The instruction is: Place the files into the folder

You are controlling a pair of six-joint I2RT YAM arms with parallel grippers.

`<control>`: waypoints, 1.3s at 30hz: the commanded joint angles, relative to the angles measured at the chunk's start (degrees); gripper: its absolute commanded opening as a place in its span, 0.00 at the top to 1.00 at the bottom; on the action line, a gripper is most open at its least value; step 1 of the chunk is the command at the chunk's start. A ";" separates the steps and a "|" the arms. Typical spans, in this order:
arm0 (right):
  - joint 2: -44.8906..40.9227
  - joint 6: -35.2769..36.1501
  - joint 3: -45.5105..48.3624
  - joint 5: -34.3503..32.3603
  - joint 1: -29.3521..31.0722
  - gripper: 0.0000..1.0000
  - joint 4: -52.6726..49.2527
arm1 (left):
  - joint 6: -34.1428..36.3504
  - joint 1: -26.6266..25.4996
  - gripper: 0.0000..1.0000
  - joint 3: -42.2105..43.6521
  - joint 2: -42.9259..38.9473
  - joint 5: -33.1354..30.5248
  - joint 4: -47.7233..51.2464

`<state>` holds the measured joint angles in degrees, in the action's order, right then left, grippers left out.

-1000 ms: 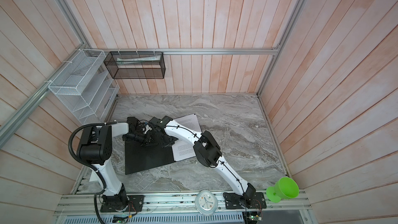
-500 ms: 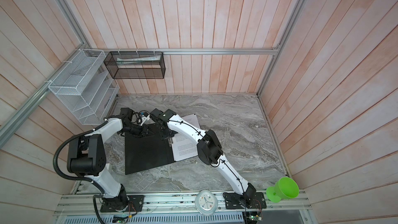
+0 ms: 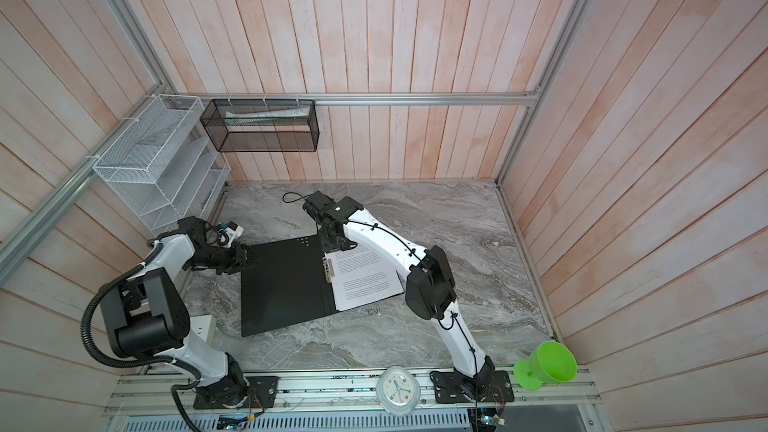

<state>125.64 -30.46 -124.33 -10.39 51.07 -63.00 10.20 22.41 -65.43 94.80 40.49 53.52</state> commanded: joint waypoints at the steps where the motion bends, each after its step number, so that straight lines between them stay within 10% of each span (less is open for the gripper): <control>1: -4.44 -1.18 5.05 -0.56 -1.35 0.86 4.46 | 2.69 1.96 0.56 0.98 -0.82 -1.74 2.69; 18: -21.53 -3.47 32.47 8.98 -7.64 0.86 22.91 | 0.43 3.90 0.51 5.53 -1.75 -20.00 -2.68; 39: -24.92 -3.56 37.90 9.75 -9.05 0.86 24.82 | 3.47 1.52 0.55 5.08 3.21 -3.45 0.07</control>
<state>102.61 -33.30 -87.59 -1.08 42.70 -38.61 11.49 24.84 -60.34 99.22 33.34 52.71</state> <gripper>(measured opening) 0.142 0.456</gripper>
